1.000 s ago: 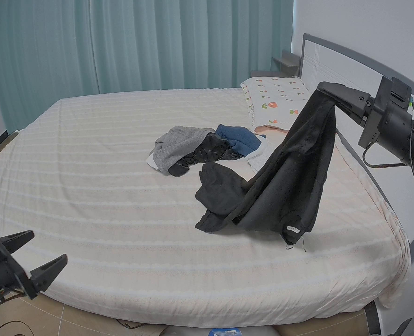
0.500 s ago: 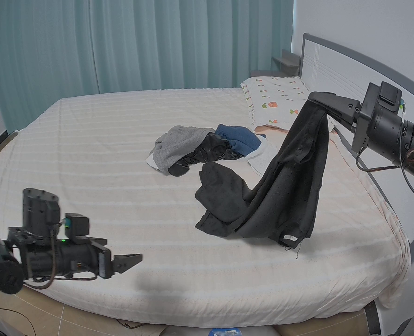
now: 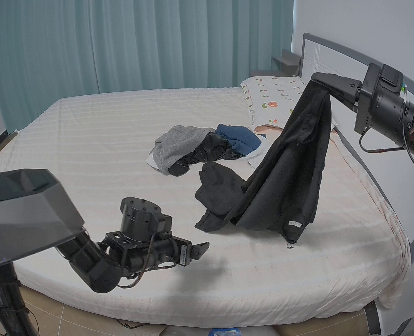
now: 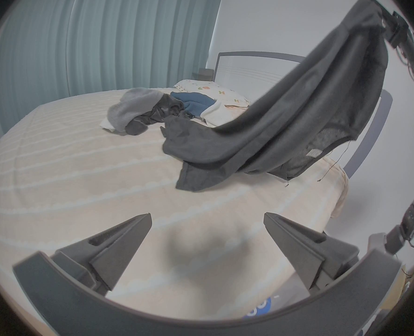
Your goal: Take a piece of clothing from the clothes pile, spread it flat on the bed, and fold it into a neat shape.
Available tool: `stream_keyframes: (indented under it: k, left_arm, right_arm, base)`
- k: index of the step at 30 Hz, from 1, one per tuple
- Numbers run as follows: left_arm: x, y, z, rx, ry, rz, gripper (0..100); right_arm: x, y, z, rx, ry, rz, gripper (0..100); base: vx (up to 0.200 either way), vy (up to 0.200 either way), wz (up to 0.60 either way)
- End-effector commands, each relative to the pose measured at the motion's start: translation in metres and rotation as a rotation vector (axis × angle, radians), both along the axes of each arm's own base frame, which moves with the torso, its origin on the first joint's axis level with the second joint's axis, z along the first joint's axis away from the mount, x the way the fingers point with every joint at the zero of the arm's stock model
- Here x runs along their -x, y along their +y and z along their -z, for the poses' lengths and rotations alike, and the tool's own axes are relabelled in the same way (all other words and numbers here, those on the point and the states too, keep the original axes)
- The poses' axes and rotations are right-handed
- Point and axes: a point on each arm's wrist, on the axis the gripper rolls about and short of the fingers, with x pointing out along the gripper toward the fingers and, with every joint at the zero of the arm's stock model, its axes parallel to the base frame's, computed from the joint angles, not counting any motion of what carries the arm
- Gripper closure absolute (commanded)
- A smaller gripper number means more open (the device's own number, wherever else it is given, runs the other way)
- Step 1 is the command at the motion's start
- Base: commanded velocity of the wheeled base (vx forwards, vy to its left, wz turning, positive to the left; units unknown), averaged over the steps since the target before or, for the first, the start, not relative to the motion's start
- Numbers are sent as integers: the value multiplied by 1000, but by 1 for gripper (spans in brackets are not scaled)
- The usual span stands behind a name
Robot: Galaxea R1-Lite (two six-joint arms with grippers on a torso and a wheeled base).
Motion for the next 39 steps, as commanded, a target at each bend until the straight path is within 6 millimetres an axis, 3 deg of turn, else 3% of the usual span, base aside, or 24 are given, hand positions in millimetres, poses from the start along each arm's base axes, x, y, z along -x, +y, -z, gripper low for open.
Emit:
stream_keyframes:
  k: [1,8,20,21,29,33,35,39]
  left_arm:
    - [-18,-19,36,-21,29,1,0]
    - [-33,-36,52,-16,18,14,0]
    - [-77,-64,71,2,-88,-71,0]
    - [-77,-64,71,2,-88,-71,100]
    - [-79,-61,68,96,-13,-152,100]
    - [-74,-55,38,184,34,-213,100]
    - [-61,-46,-4,260,41,-232,100]
    - [-44,-32,-62,314,48,-250,100]
  right_arm:
    - [-1,0,-8,-5,-12,6,100]
    - [-2,1,-8,-5,-12,3,100]
    - [1,1,-10,-9,-19,0,100]
    - [1,1,-10,-9,-21,0,100]
    - [-2,0,-3,2,3,8,100]
    - [-4,0,1,8,17,11,100]
    - [-10,-2,12,25,49,23,100]
    - [-17,-3,29,55,99,36,100]
  base:
    - [0,0,0]
    - [0,0,0]
    - [0,0,0]
    - [0,0,0]
    - [0,0,0]
    - [0,0,0]
    - [0,0,0]
    - [0,0,0]
